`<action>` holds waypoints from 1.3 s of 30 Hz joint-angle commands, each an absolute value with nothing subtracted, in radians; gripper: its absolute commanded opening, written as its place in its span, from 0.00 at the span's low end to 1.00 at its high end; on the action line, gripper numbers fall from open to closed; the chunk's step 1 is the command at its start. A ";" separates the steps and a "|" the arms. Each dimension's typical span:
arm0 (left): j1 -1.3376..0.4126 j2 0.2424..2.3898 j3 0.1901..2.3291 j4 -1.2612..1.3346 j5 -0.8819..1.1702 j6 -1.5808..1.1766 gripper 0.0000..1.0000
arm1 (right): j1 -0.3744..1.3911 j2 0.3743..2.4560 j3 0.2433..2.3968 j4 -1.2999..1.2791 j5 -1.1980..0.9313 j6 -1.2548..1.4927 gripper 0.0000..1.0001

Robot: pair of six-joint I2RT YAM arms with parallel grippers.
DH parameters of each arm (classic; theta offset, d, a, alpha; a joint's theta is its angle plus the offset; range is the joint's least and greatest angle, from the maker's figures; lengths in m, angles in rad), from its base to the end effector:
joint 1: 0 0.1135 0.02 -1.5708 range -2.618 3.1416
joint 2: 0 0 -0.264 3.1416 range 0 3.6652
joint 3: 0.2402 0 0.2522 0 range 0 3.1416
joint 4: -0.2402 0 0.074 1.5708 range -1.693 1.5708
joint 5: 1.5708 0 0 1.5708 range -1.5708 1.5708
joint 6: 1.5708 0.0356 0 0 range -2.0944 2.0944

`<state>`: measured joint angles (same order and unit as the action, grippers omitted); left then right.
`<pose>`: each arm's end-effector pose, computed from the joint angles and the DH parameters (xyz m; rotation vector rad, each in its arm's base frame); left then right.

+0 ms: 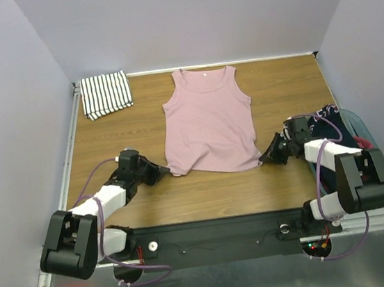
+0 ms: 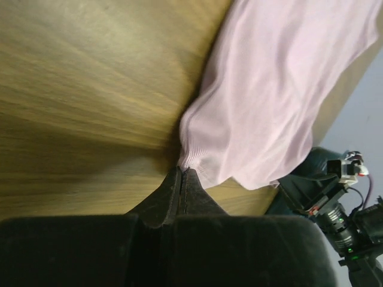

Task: Fold and stack the tank tops
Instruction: Flatten the tank top out

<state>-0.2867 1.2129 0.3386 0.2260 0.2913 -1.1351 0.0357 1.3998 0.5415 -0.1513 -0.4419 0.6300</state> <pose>0.2051 -0.0711 0.1461 -0.8331 2.2722 -1.0511 0.2364 0.0237 0.1376 0.6095 2.5741 0.8090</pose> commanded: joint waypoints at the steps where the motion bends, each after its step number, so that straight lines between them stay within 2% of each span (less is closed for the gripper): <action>1: -0.284 1.141 0.383 0.195 0.235 -1.117 0.00 | 0.035 1.359 0.557 -0.162 -0.327 0.600 0.01; 5: -0.252 1.100 0.437 0.059 0.218 -1.065 0.00 | 0.035 1.292 0.607 -0.274 -0.258 0.594 0.01; 14: -0.206 1.058 0.466 -0.049 0.244 -1.008 0.00 | 0.034 1.129 0.667 -0.480 -0.198 0.581 0.01; 23: -0.206 1.002 0.393 -0.054 0.271 -1.014 0.00 | 0.035 1.025 0.594 -0.531 -0.279 0.629 0.01; 25: -0.207 0.994 0.388 -0.055 0.276 -1.008 0.00 | 0.035 0.999 0.578 -0.544 -0.285 0.637 0.06; 26: -0.206 0.994 0.388 -0.061 0.279 -1.003 0.04 | 0.035 0.983 0.572 -0.549 -0.282 0.644 0.09; 27: -0.206 0.986 0.388 -0.066 0.285 -0.994 0.10 | 0.035 0.950 0.574 -0.567 -0.281 0.649 0.20; 28: -0.207 0.979 0.388 -0.069 0.291 -0.988 0.26 | 0.037 0.933 0.577 -0.574 -0.282 0.653 0.26; 30: -0.207 0.944 0.388 -0.080 0.322 -0.968 0.47 | 0.035 0.888 0.601 -0.597 -0.281 0.663 0.41; 32: -0.209 0.866 0.391 -0.100 0.351 -0.954 0.65 | 0.035 0.865 0.639 -0.626 -0.272 0.657 0.50; 36: -0.207 0.717 0.452 -0.149 0.293 -0.940 0.74 | 0.035 0.828 0.701 -0.652 -0.268 0.635 0.51; 39: -0.207 0.727 0.514 -0.132 0.235 -0.904 0.77 | 0.049 0.851 0.727 -0.632 -0.296 0.635 0.51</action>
<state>-0.2092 0.7334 0.4171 -0.1486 0.2935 -0.9638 0.0349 0.8482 0.6670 -0.6430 -0.2741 0.6464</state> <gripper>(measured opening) 0.762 0.512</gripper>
